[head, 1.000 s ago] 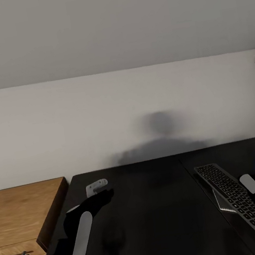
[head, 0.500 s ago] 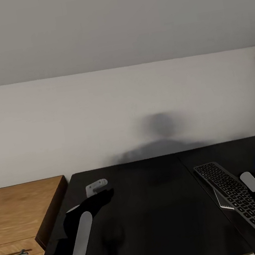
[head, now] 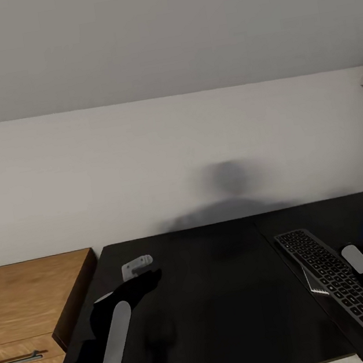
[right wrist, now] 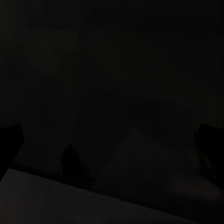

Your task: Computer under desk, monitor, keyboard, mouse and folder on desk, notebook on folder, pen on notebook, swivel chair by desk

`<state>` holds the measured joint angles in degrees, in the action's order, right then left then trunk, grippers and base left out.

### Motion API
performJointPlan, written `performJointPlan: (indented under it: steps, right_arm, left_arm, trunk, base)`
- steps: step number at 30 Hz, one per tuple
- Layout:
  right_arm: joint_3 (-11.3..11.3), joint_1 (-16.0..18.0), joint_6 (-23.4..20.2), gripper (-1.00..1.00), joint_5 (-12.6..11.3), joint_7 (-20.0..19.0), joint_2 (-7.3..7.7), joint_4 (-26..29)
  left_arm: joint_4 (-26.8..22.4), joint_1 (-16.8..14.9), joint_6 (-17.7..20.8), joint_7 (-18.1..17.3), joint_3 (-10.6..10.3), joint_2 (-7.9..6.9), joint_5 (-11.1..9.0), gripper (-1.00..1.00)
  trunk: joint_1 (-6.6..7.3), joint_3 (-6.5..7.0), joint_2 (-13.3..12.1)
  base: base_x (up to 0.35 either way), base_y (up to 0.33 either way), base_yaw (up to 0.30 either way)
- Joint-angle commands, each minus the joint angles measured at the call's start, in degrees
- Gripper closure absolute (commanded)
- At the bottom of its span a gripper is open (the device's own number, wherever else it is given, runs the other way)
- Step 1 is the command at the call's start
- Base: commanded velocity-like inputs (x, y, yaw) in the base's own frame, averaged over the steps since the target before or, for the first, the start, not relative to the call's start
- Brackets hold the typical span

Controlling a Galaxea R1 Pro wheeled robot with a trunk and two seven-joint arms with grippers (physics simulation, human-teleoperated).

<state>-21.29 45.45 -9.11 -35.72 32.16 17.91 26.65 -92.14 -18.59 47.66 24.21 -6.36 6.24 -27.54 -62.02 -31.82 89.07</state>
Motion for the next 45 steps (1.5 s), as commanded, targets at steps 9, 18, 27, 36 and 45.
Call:
performJointPlan:
  steps: [9,18,27,36,45]
  right_arm:
    - [-0.24,-0.01,-0.30,-1.00,-1.02,0.36,0.02,-2.31]
    - [-0.16,-0.01,-0.29,-1.00,-1.02,0.36,-0.07,-2.30]
    - [-0.13,-0.01,-0.29,-1.00,-1.01,0.36,-0.07,-2.30]
    - [-0.07,-0.01,-0.28,-1.00,-0.93,0.36,-0.15,-2.30]
    - [-0.07,-0.01,-0.29,-1.00,-0.93,0.36,-0.16,-2.30]
  left_arm:
    - [-0.06,-0.05,0.15,0.53,-0.13,0.00,-0.60,-1.00]
    - [-0.07,-0.05,0.15,0.51,-0.15,0.00,-0.62,-1.00]
    - [-0.06,-0.05,0.10,0.52,-0.15,0.00,-0.64,-1.00]
    - [-0.06,-0.05,0.07,0.56,-0.15,0.00,-0.60,-1.00]
    - [0.13,-0.05,0.05,0.59,-0.15,0.00,-0.60,-1.00]
  trunk:
    - [0.00,-0.07,0.03]
    - [0.00,-0.07,0.03]
    - [0.44,0.29,-0.77]
    - [1.10,0.83,-1.98]
    - [1.98,1.55,-3.58]
  base:
    - [-0.095,0.085,0.000]
    - [-0.014,0.070,0.000]
    - [0.000,0.009,0.000]
    - [0.000,0.000,0.000]
    - [0.000,0.000,0.000]
